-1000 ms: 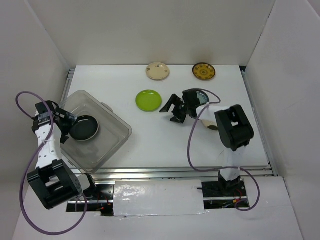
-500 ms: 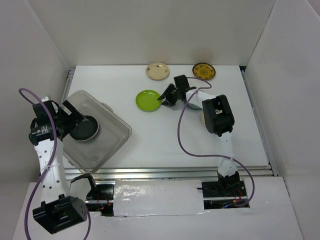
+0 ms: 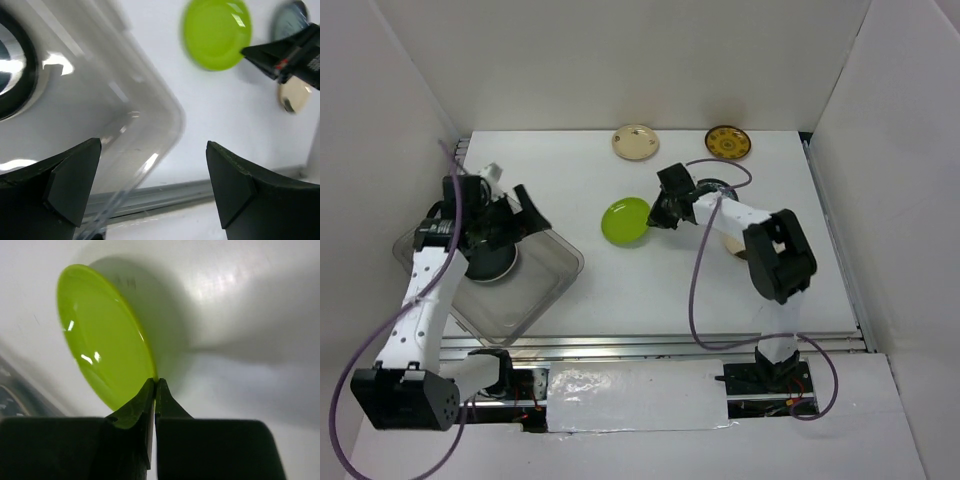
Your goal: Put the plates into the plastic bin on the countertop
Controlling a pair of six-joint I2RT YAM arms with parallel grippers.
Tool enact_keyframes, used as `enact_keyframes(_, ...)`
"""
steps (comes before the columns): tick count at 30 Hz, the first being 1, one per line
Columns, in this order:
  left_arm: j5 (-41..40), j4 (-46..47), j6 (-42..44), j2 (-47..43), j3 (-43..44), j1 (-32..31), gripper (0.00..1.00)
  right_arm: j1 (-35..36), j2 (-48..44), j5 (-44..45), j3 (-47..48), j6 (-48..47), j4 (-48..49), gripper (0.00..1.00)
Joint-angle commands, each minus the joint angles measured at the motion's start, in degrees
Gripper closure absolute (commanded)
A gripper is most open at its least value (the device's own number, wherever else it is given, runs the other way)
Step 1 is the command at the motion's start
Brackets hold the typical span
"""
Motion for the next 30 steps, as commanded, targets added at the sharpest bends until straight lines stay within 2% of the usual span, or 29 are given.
enact_keyframes(1, 3.7, 7.0, -2.1, 4.2, 6.4, -9.0, 0.01, 5.9, -15.6, 13.4, -5.6, -5.5, -3.5, 1.0)
enact_keyframes(2, 3.2, 6.9, -2.5, 7.1, 8.8, -11.9, 0.01, 6.8, -18.2, 14.5, -9.0, -5.8, -3.7, 1.0)
enact_keyframes(5, 2.9, 7.9, -2.6, 12.2, 11.8, -14.8, 0.01, 9.0, -26.8, 13.3, -15.3, -6.4, -2.1, 1.0)
enact_keyframes(9, 3.0, 7.1, -2.3, 17.6, 15.5, -17.2, 0.01, 8.3, -35.3, -0.2, -21.6, -6.6, 4.9, 1.0)
enact_keyframes(11, 2.4, 7.7, -2.6, 19.2, 15.4, -18.2, 0.01, 8.1, -37.8, -3.6, -23.3, -6.4, 6.3, 1.0)
enact_keyframes(13, 2.4, 8.5, -3.2, 20.1, 14.5, -19.3, 0.05, 7.7, -39.3, -7.1, -24.2, -5.9, 8.0, 1.0)
enact_keyframes(15, 2.3, 9.3, -3.4, 20.5, 14.2, -20.1, 0.14, 7.6, -40.7, -10.2, -25.1, -5.2, 9.9, 1.0)
enact_keyframes(19, 2.5, 9.6, -3.3, 21.8, 13.9, -21.7, 0.19, 5.9, -41.5, -16.0, -25.5, -3.3, 13.6, 1.0)
enact_keyframes(22, 3.1, 10.0, -3.4, 21.7, 13.5, -22.0, 0.33, 5.3, -41.3, -18.0, -24.9, -2.6, 15.0, 1.0)
enact_keyframes(25, 2.9, 9.5, -3.5, 21.6, 13.5, -21.8, 0.35, 4.7, -40.6, -19.3, -23.7, -2.2, 15.6, 1.0)
enact_keyframes(26, 3.0, 9.4, -3.3, 21.6, 13.5, -21.8, 0.45, 4.6, -40.5, -20.1, -23.5, -1.9, 15.9, 1.0)
enact_keyframes(28, 3.3, 9.4, -3.7, 21.5, 13.6, -21.4, 0.85, 4.5, -39.6, -20.4, -22.5, -1.9, 15.9, 1.0)
enact_keyframes(29, 3.0, 9.2, -3.8, 21.3, 13.8, -21.3, 1.0, 4.5, -39.1, -21.0, -22.2, -2.0, 15.9, 1.0)
enact_keyframes(30, 1.6, 9.1, -4.6, 20.5, 13.9, -20.5, 1.0, 4.4, -38.9, -21.2, -21.8, -2.2, 15.9, 0.83)
